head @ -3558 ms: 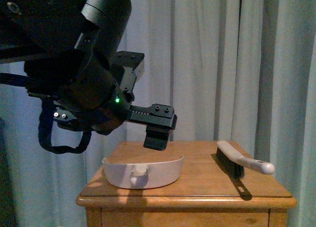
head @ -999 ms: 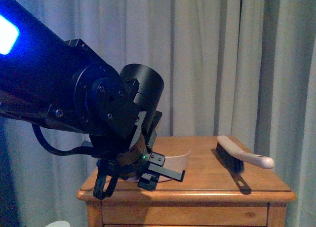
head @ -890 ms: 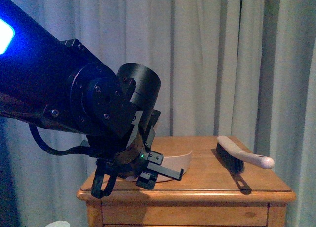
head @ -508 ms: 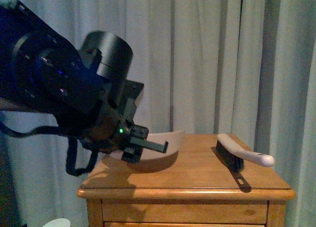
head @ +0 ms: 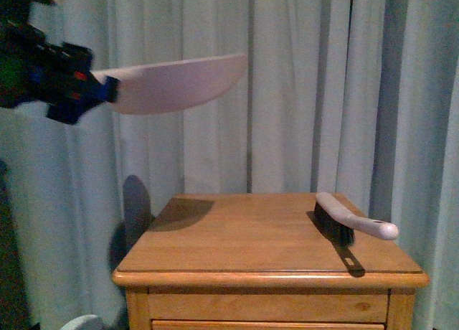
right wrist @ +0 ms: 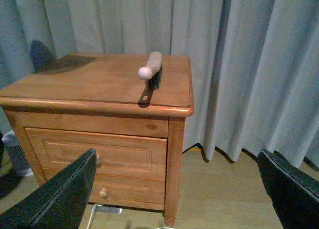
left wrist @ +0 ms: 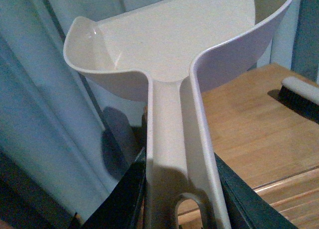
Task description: Clean up trash
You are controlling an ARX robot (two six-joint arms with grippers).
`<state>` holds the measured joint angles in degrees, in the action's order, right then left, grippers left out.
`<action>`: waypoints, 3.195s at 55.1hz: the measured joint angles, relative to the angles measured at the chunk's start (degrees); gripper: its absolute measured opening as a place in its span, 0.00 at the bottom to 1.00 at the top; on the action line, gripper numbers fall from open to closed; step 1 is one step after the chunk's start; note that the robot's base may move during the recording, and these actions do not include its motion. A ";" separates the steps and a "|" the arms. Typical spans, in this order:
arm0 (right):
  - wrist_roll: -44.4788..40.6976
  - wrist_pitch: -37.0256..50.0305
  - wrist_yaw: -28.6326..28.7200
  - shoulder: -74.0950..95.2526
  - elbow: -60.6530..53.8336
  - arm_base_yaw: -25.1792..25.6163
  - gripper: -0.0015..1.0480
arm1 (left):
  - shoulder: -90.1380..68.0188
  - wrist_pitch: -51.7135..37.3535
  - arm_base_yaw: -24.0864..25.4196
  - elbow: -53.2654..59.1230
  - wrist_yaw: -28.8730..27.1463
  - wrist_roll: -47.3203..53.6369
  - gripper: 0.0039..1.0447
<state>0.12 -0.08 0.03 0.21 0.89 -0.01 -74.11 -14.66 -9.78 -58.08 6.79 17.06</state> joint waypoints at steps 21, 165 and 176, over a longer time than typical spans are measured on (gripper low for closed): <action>0.00 0.00 0.00 0.00 0.00 0.00 0.93 | 28.13 4.61 20.17 16.37 22.40 -0.17 0.27; 18.75 -19.23 -11.41 114.55 90.20 -7.72 0.93 | 31.34 6.43 21.62 19.58 21.53 -3.45 0.27; 18.75 -19.45 -11.80 115.91 91.47 -8.31 0.87 | 31.34 6.43 21.62 19.58 21.53 -3.45 0.27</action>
<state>18.87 -19.53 -11.77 116.11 92.36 -8.32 -42.76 -8.23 11.84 -38.50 28.32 13.61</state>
